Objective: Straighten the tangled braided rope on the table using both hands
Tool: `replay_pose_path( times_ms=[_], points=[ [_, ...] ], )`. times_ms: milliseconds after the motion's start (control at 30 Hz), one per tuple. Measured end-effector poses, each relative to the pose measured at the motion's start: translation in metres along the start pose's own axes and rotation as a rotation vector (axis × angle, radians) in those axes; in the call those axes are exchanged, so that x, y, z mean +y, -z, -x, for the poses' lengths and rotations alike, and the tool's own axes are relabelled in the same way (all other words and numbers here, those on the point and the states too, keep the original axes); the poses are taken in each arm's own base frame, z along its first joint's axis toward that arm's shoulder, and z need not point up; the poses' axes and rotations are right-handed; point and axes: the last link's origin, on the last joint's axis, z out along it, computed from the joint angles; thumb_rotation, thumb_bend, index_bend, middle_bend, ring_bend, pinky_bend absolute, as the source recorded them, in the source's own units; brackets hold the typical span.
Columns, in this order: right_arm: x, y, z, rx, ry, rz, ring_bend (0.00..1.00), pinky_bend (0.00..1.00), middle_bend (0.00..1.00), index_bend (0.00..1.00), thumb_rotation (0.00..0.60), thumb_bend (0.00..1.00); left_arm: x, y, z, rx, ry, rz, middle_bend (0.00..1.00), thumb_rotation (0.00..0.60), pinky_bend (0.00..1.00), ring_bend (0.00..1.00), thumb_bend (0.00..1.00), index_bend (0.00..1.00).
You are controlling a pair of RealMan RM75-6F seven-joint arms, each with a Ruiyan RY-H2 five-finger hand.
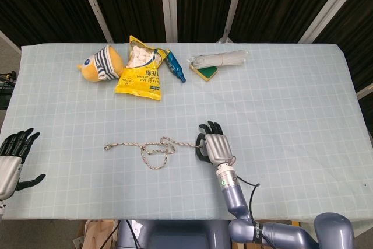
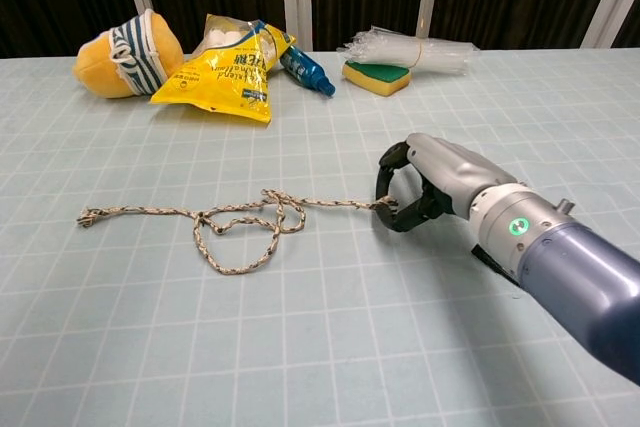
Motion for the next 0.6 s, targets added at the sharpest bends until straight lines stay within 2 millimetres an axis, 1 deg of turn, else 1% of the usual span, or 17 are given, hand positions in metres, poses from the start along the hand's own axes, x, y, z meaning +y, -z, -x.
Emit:
replay_pose_path(
  times_ms=[67, 167, 233, 333, 467, 600],
  points=[
    [0.003, 0.002, -0.006, 0.009, 0.0, 0.0, 0.0, 0.0, 0.21, 0.61, 0.6, 0.52, 0.001, 0.0, 0.0, -0.003, -0.005, 0.001, 0.0, 0.6, 0.0, 0.0, 0.05, 0.01],
    [0.011, 0.006, -0.017, 0.025, 0.001, 0.0, 0.0, 0.0, 0.21, 0.61, 0.6, 0.52, 0.006, -0.001, 0.001, -0.014, -0.015, 0.006, 0.0, 0.6, 0.0, 0.0, 0.06, 0.07],
    [0.016, 0.01, -0.025, 0.031, -0.001, 0.001, 0.0, 0.0, 0.21, 0.61, 0.6, 0.52, 0.011, -0.003, 0.002, -0.029, -0.019, 0.012, 0.0, 0.6, 0.0, 0.0, 0.09, 0.13],
    [0.022, 0.016, -0.032, 0.029, -0.014, 0.004, 0.0, 0.0, 0.21, 0.61, 0.6, 0.52, 0.023, -0.01, 0.003, -0.053, -0.021, 0.026, 0.01, 0.6, 0.0, 0.0, 0.14, 0.2],
    [0.024, 0.022, -0.035, 0.02, -0.029, 0.0, 0.0, 0.0, 0.21, 0.61, 0.6, 0.52, 0.046, -0.029, 0.002, -0.068, -0.015, 0.049, 0.06, 0.6, 0.0, 0.0, 0.21, 0.28],
    [0.022, 0.026, -0.039, 0.021, -0.042, -0.007, 0.0, 0.0, 0.21, 0.61, 0.6, 0.52, 0.07, -0.054, 0.006, -0.068, -0.005, 0.046, 0.09, 0.6, 0.0, 0.0, 0.27, 0.35]
  ],
)
